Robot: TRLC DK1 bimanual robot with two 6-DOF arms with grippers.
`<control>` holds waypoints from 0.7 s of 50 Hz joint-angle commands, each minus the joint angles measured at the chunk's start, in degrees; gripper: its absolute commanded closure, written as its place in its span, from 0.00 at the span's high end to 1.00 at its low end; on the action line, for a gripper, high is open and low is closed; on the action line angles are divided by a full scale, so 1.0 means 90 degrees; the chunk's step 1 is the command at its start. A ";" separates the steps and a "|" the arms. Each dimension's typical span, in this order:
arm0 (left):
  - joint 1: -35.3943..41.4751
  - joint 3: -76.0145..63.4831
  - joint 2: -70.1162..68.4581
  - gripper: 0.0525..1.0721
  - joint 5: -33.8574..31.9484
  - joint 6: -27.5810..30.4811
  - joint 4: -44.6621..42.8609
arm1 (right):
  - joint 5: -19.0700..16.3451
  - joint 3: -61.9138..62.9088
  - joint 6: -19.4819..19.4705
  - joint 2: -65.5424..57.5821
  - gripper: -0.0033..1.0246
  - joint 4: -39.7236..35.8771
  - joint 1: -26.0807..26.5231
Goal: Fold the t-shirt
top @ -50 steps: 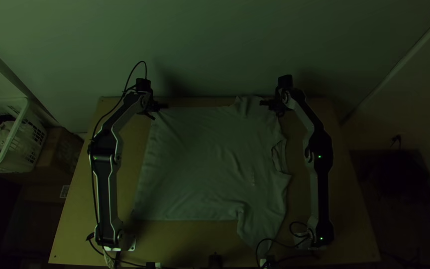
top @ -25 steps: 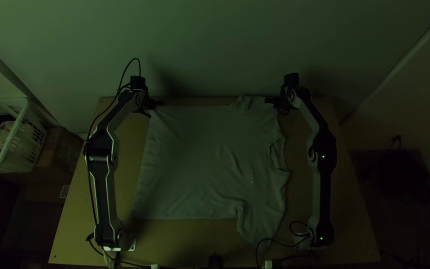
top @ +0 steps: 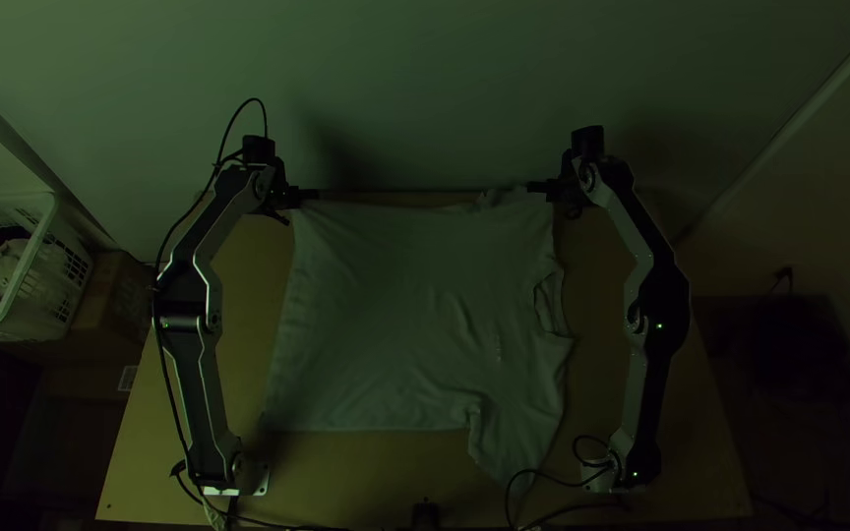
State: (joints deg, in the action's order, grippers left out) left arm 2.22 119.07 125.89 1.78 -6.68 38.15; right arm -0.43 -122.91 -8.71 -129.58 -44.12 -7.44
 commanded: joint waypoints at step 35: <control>-0.0217 -0.3444 -0.2464 0.02 -0.0208 0.0195 -0.0968 | 0.0106 0.3384 0.0460 0.2503 0.03 0.0459 -0.0003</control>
State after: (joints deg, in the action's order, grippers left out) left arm 0.32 92.03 107.46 -0.10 -5.78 30.59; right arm -0.43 -96.82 -5.52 -111.09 -40.71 -7.49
